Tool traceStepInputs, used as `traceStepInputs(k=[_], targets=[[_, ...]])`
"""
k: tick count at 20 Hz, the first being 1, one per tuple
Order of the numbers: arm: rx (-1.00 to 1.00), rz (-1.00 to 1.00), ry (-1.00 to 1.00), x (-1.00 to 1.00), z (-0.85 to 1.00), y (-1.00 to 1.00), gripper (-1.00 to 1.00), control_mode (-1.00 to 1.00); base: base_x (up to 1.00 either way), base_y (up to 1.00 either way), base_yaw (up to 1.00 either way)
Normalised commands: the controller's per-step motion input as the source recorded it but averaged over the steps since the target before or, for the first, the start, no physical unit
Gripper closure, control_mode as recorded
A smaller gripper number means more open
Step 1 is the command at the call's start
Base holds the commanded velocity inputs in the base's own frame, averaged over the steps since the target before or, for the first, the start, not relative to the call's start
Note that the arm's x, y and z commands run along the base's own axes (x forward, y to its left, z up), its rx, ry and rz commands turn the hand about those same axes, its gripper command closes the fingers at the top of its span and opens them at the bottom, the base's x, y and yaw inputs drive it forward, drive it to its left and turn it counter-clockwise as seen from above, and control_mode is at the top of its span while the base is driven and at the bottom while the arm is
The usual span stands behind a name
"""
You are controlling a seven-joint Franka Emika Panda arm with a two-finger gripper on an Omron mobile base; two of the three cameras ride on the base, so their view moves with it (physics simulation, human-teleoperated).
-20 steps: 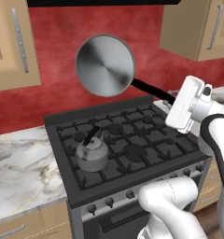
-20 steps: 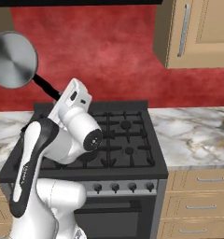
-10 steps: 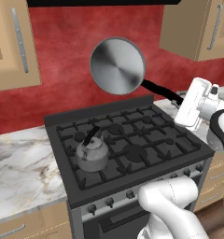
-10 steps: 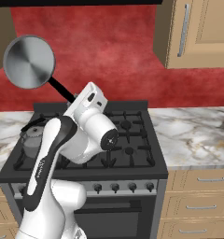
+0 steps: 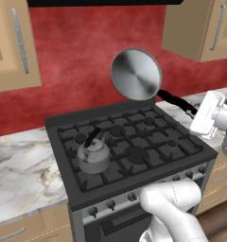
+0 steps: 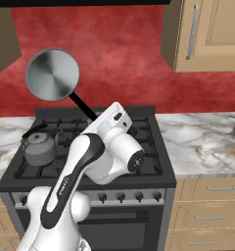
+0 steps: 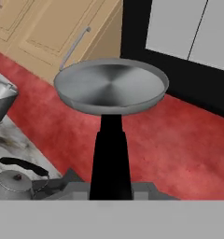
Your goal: Pick the pan from the cabinet and place it on the stove. Then turn on the stove burner for the pan.
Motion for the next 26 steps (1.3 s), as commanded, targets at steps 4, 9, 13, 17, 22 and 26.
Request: traceStepInputs(k=[4, 9, 13, 17, 22, 26], targets=[[0.08, 0.0, 0.17, 0.0, -0.25, -0.71, 1.0, -1.0, 0.0, 0.0, 0.0], [0.0, 0.0, 0.18, 0.0, -0.29, -0.61, 1.0, -1.0, 0.0, 0.0, 0.0], [0.0, 0.0, 0.18, 0.0, -0.53, -0.58, 1.0, -1.0, 0.0, 0.0, 0.0], [0.0, 0.0, 0.17, 0.0, -0.56, -0.59, 1.0, -1.0, 0.0, 0.0, 0.0], [0.0, 0.0, 0.16, 0.0, -0.59, -0.6, 1.0, -1.0, 0.0, 0.0, 0.0], [0.0, 0.0, 0.19, 0.0, -0.54, -0.59, 1.0, -1.0, 0.0, 0.0, 0.0]])
